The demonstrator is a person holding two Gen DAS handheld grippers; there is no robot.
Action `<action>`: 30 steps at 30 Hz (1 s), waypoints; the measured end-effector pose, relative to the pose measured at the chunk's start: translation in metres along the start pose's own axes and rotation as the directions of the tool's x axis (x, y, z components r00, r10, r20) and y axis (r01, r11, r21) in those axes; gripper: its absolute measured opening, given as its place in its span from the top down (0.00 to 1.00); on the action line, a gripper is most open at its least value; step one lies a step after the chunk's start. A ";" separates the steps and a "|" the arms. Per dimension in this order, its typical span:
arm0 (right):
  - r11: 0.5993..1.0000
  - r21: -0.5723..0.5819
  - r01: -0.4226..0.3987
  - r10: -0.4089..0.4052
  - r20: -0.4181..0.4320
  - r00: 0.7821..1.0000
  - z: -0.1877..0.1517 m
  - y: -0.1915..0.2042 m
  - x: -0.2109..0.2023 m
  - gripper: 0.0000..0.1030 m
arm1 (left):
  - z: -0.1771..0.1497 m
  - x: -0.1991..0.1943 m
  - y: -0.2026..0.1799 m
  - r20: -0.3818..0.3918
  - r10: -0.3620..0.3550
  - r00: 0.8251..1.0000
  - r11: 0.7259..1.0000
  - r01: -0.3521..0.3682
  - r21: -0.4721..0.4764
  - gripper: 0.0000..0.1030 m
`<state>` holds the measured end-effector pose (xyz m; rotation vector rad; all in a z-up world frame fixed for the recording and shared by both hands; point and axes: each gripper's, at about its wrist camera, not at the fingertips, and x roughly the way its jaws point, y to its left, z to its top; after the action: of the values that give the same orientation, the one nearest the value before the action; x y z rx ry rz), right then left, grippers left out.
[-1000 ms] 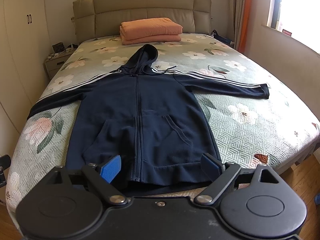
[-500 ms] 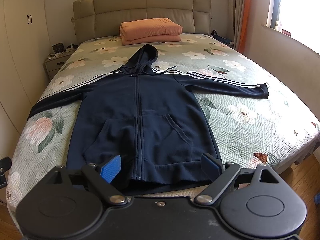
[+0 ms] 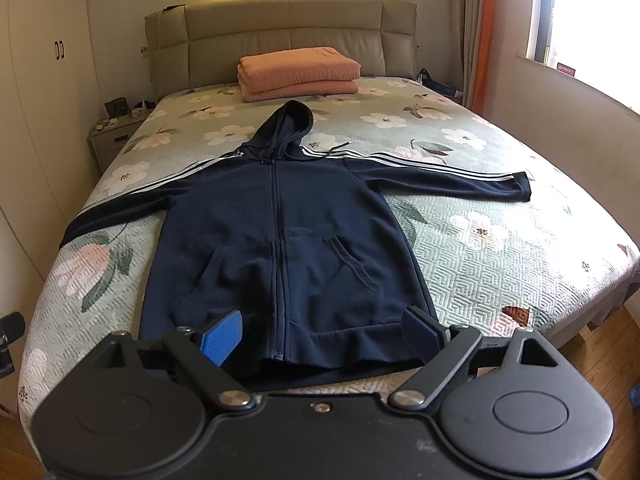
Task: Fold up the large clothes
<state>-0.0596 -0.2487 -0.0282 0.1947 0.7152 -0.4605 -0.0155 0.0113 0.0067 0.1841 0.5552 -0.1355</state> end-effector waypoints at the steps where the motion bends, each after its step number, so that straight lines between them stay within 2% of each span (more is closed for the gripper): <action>1: 1.000 0.007 0.000 0.000 0.004 1.000 -0.001 -0.002 -0.002 0.00 | 0.000 -0.001 0.000 -0.022 -0.006 1.000 1.000 0.006 -0.004 0.09; 5: 1.000 0.018 0.010 -0.011 0.006 1.000 0.002 -0.011 -0.005 0.00 | 0.003 -0.005 -0.002 -0.069 -0.013 0.998 1.000 0.013 0.008 0.09; 8: 0.999 -0.002 0.047 -0.047 0.018 0.999 0.012 -0.016 0.000 0.00 | 0.010 0.000 -0.007 -0.059 0.009 0.998 1.000 -0.007 0.028 0.08; 11: 0.994 -0.022 0.104 -0.103 0.045 0.994 0.028 -0.023 0.012 0.00 | 0.019 0.019 -0.017 -0.052 0.014 0.999 0.998 -0.011 0.058 0.08; 14: 0.991 -0.009 0.136 -0.136 0.056 0.989 0.047 -0.037 0.043 0.00 | 0.031 0.055 -0.034 -0.056 0.029 0.998 0.994 -0.023 0.104 0.07; 17: 0.986 0.001 0.168 -0.168 0.067 0.984 0.062 -0.054 0.097 0.00 | 0.041 0.113 -0.056 -0.092 0.034 0.995 0.990 -0.021 0.139 0.07; 19: 0.978 -0.017 0.209 -0.208 0.054 0.977 0.075 -0.065 0.142 0.00 | 0.048 0.164 -0.075 -0.152 0.028 0.988 0.989 -0.005 0.148 0.07; 22: 0.974 0.019 0.226 -0.226 0.020 0.974 0.095 -0.085 0.222 0.00 | 0.058 0.243 -0.101 -0.224 -0.021 0.974 0.991 0.051 0.126 0.10; 24: 0.965 0.041 0.259 -0.259 0.011 0.966 0.110 -0.101 0.272 0.00 | 0.066 0.292 -0.118 -0.231 -0.068 0.971 0.991 0.091 0.093 0.13; 26: 0.953 0.067 0.294 -0.293 -0.036 0.956 0.126 -0.118 0.317 0.00 | 0.079 0.332 -0.131 -0.215 -0.083 0.973 0.991 0.102 0.081 0.16; 27: 0.950 0.093 0.297 -0.292 -0.061 0.954 0.131 -0.124 0.341 0.00 | 0.087 0.347 -0.136 -0.215 -0.093 0.972 0.991 0.111 0.072 0.19; 30: 0.941 0.152 0.304 -0.296 -0.069 0.953 0.147 -0.149 0.378 0.00 | 0.108 0.372 -0.146 -0.208 -0.135 0.969 0.988 0.147 0.041 0.19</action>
<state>0.2066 -0.5560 -0.1744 0.2502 0.7560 -0.8097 0.3272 -0.1824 -0.1222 0.2143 0.7704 -0.2728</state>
